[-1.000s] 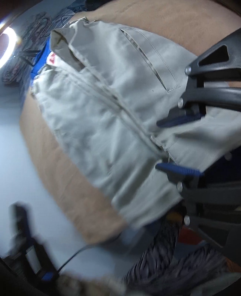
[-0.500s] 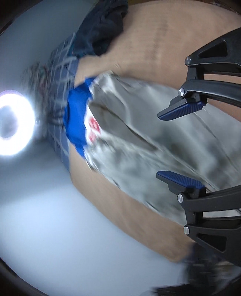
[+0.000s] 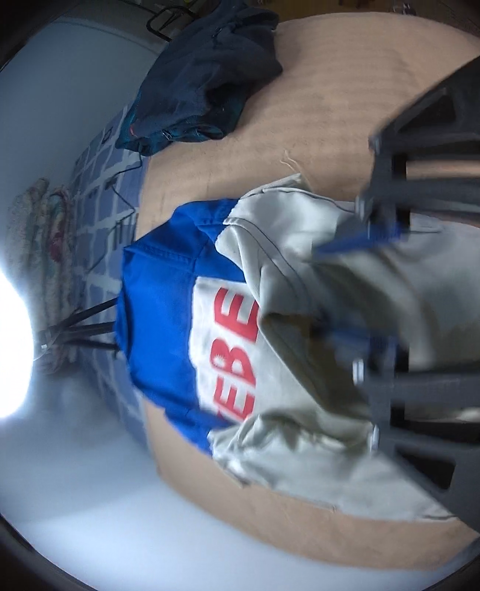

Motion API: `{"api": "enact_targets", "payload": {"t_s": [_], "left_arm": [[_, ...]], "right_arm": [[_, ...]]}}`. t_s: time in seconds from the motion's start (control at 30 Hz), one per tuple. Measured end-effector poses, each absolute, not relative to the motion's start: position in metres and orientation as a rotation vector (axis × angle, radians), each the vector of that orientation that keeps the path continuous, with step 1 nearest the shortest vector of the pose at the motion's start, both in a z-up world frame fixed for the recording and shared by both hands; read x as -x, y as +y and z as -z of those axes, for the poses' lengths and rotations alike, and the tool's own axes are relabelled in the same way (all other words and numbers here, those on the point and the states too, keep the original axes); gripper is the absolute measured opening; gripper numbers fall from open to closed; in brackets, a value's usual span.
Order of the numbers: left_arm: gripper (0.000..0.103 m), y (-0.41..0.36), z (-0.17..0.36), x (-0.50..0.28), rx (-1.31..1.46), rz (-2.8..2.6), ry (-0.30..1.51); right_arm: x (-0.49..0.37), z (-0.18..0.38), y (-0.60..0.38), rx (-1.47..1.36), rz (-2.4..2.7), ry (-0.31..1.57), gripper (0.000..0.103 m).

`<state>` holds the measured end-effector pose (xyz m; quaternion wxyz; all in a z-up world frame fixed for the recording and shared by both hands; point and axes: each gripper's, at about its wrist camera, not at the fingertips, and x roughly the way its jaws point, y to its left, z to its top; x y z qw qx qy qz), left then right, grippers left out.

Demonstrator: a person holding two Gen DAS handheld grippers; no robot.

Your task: Fold large clothes

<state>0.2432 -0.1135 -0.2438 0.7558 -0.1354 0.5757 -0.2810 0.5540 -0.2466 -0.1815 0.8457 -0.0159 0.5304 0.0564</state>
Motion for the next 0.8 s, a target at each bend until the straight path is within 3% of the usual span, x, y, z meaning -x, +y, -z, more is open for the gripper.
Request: {"api": "enact_targets", "payload": {"t_s": [0.03, 0.13, 0.37, 0.6, 0.7, 0.77, 0.8], "left_arm": [[0.008, -0.115, 0.248, -0.243, 0.296, 0.616, 1.269], [0.008, -0.121, 0.259, -0.237, 0.283, 0.626, 1.298], [0.008, -0.133, 0.265, -0.231, 0.266, 0.634, 1.293], [0.008, -0.147, 0.265, -0.227, 0.244, 0.643, 1.292], [0.008, -0.15, 0.264, -0.225, 0.236, 0.65, 1.291], [0.008, -0.152, 0.261, -0.223, 0.249, 0.668, 1.293], [0.008, -0.152, 0.26, -0.221, 0.252, 0.678, 1.292]], "right_arm": [[-0.558, 0.185, -0.247, 0.021, -0.134, 1.126, 0.009], [-0.559, 0.181, -0.239, 0.042, -0.143, 1.102, 0.005], [-0.567, 0.168, -0.202, 0.086, -0.216, 1.045, 0.001], [-0.582, 0.229, -0.162, 0.199, -0.205, 1.092, 0.001], [-0.582, 0.239, -0.16, 0.218, -0.224, 1.085, 0.003], [-0.581, 0.229, -0.17, 0.18, -0.264, 1.098, 0.012], [-0.577, 0.216, -0.179, 0.146, -0.277, 1.087, 0.024]]}}
